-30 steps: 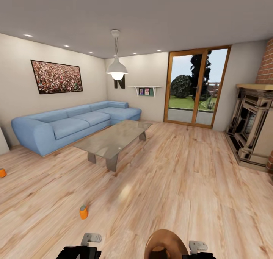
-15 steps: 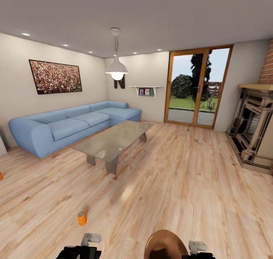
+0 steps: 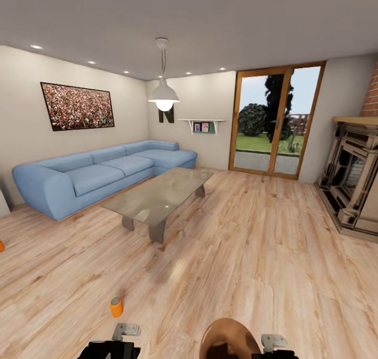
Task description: Put the three can of soda from the living room inside the tash can in the kitchen.
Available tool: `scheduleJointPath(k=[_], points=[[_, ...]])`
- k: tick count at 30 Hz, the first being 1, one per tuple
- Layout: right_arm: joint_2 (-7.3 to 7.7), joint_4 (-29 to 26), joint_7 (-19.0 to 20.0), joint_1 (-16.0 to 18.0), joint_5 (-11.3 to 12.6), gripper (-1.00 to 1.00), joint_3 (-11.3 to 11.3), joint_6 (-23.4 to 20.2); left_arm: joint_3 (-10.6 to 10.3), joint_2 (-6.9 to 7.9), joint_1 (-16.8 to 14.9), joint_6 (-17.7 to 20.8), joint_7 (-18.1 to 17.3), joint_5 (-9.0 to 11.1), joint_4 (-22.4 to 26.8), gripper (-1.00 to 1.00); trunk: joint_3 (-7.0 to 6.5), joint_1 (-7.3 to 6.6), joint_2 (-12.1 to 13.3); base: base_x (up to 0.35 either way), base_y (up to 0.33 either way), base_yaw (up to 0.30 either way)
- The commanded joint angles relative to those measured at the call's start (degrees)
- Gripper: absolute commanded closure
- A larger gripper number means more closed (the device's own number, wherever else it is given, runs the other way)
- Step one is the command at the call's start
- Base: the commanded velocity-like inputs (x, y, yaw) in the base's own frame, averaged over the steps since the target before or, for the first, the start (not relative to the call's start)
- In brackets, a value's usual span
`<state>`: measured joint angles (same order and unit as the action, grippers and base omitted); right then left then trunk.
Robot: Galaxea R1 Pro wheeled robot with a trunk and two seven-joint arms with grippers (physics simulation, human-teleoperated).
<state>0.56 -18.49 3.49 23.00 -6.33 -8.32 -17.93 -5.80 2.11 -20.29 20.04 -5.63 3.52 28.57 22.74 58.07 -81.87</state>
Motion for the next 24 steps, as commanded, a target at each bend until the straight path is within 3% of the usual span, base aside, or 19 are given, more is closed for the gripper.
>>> scheduleJointPath(k=[1, 14, 24], points=[[-0.02, -0.1, 0.3, 0.0, 0.4, 1.00, -0.1, 0.0, 0.0, 0.00, 0.0, 0.0, 0.0, 0.0, 0.0, -1.00, -0.01, 0.00, 0.0, 0.004, 0.006, 0.000], [-0.03, -0.1, 0.3, 0.0, 0.4, 1.00, -0.1, 0.0, 0.0, 0.00, 0.0, -0.1, 0.1, 0.0, 0.0, -1.00, -0.01, 0.00, 0.0, 0.112, 0.117, 0.000], [0.00, -0.1, 0.3, 0.0, 0.4, 1.00, -0.1, 0.0, 0.0, 0.00, 0.0, -0.6, 0.1, -0.1, 0.0, -1.00, -0.01, 0.00, 0.0, 0.147, 0.030, 0.000]])
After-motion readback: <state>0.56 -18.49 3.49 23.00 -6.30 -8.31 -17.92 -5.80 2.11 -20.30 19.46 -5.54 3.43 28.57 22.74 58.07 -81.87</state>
